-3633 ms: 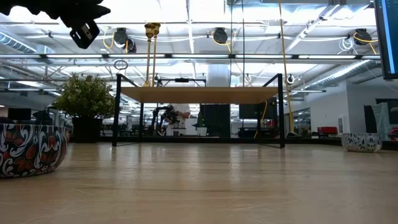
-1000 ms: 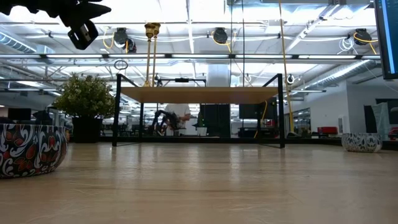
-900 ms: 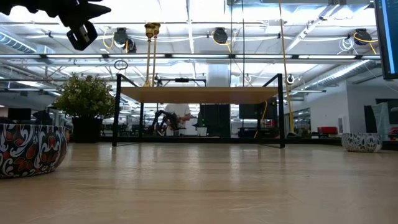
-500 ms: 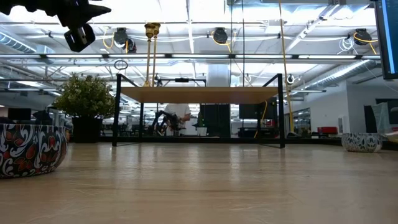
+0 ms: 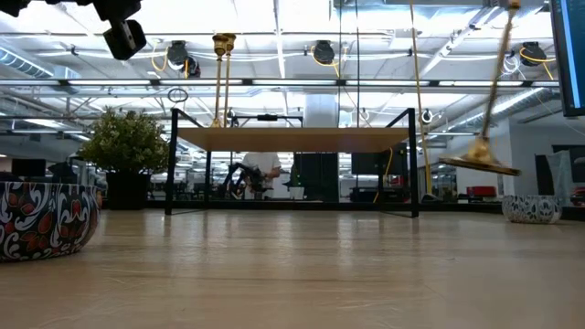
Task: Pick & Place candle stick holders
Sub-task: Put the gold candle holder on the shelf
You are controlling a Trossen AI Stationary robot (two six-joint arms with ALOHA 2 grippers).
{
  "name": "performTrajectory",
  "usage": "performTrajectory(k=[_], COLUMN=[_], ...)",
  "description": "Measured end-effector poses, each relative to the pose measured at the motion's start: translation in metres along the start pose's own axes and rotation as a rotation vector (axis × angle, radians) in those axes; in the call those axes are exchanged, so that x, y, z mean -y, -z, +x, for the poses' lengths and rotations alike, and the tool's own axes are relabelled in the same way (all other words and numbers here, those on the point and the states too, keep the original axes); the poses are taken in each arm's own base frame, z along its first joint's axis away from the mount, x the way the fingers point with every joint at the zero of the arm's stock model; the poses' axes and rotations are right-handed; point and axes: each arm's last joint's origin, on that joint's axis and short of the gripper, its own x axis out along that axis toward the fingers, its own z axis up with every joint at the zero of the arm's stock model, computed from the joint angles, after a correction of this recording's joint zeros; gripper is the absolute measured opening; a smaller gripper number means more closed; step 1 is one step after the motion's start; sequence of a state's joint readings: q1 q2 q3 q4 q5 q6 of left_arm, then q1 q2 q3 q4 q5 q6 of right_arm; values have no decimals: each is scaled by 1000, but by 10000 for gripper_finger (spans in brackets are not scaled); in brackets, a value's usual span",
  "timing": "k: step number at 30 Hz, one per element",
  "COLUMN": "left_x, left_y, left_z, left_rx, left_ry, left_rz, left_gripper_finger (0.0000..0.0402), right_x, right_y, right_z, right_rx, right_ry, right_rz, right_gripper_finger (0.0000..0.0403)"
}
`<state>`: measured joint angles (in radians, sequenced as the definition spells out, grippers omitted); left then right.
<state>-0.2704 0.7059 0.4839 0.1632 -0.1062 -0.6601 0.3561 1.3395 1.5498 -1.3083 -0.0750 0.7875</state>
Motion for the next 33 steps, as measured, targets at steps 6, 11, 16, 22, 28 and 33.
performTrajectory(k=[6,11,16,22,28,33], left_x=[2,2,2,2,1,0], left_y=[-2,-2,-2,-2,-2,0], left_z=[0,0,0,0,1,3], left_rx=[20,21,22,21,20,8], left_ry=[16,17,17,18,16,7], left_rz=[-3,-3,-23,-62,-64,-57], left_gripper_finger=[81,81,81,81,81,81], right_x=[-5,-10,-12,-4,9,24], right_y=[-21,-40,-60,-82,-104,-122], right_z=[-4,-10,-18,-39,-74,-92], right_rx=[35,76,122,196,340,401], right_ry=[-11,-20,-20,-2,0,18], right_rz=[-79,-153,-236,-261,-197,-144], right_gripper_finger=[0,0,0,0,0,0])
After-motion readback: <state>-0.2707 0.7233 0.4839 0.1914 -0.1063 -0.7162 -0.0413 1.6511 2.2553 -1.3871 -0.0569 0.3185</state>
